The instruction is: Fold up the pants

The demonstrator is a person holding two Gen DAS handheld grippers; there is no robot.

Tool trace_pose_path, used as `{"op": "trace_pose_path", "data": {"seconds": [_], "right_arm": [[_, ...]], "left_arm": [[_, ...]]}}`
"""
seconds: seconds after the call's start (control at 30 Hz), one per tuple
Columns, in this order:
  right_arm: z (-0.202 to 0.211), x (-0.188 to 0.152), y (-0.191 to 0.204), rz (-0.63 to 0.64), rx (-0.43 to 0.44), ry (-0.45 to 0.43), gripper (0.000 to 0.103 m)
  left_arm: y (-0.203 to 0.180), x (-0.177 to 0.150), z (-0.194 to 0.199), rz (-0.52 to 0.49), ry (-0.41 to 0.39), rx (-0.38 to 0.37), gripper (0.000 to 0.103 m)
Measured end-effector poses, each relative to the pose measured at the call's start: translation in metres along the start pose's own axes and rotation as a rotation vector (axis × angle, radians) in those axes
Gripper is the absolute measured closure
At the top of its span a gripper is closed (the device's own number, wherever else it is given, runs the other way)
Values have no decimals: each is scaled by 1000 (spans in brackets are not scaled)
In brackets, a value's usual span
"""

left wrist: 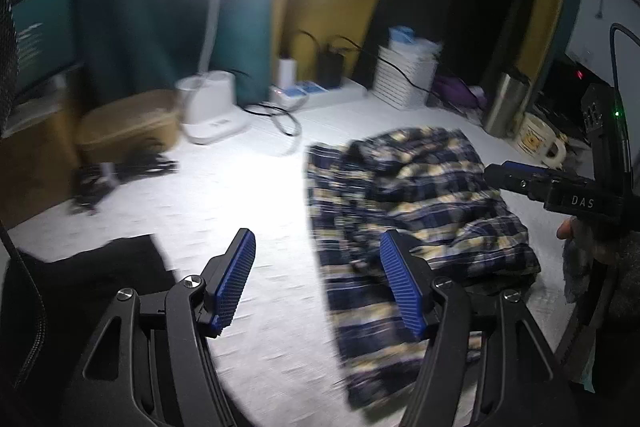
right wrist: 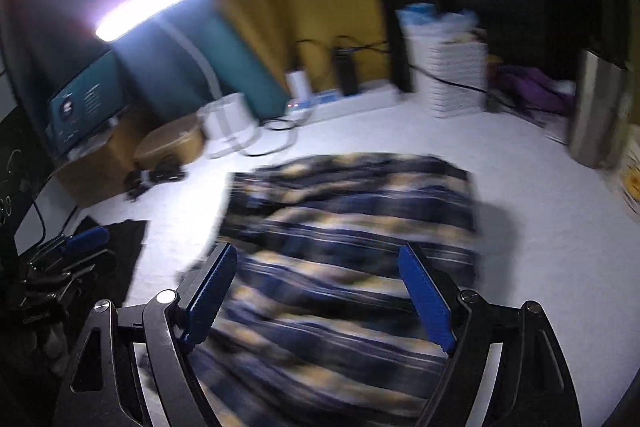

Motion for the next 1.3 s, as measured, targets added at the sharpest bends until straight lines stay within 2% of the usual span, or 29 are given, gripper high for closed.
{"op": "trace_pose_path", "data": {"seconds": [0.2, 0.33, 0.37, 0.43, 0.6, 0.63, 0.83, 0.97, 1.1, 1.23, 1.3], "right_arm": [[2, -25, -50, -46, -60, 35, 19], [0, -40, -62, -26, -80, 57, 19], [-1, -43, -63, -21, -81, 60, 19], [-2, -46, -65, -13, -80, 64, 19], [-9, -51, -58, 38, -87, 75, 19], [-11, -52, -56, 52, -90, 77, 19], [-15, -60, -49, 133, -118, 98, 19], [-10, -58, -54, 132, -125, 95, 19], [-5, -50, -61, 124, -137, 78, 19], [-5, -35, -65, 129, -143, 46, 19], [-7, -26, -65, 137, -142, 26, 19]], "left_arm": [[-32, -2, -46, -55, 62, -44, 38], [-41, -7, -71, -97, 115, -40, 41], [-42, -8, -74, -108, 123, -37, 55], [-42, -11, -83, -140, 151, -15, 75], [-35, -11, -88, -172, 154, 24, 83], [-31, -10, -87, -172, 150, 45, 92], [-21, -9, -85, -147, 156, 68, 92], [-21, 4, -71, -118, 151, 34, 89], [-18, 23, -55, -128, 105, 61, 77], [-18, 45, -49, -126, 39, 44, 50], [-21, 51, -56, -147, 29, 34, 49]]}}
Point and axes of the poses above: each gripper's, at about its wrist camera, not at the fingertips, and z roughly against the way its jaws point, y to its left, x to its top, the point moved 3 cm from there along -z, roughly the way its jaws point, and after that the axes turned 9 degrees about -y, right-handed, at the moved point
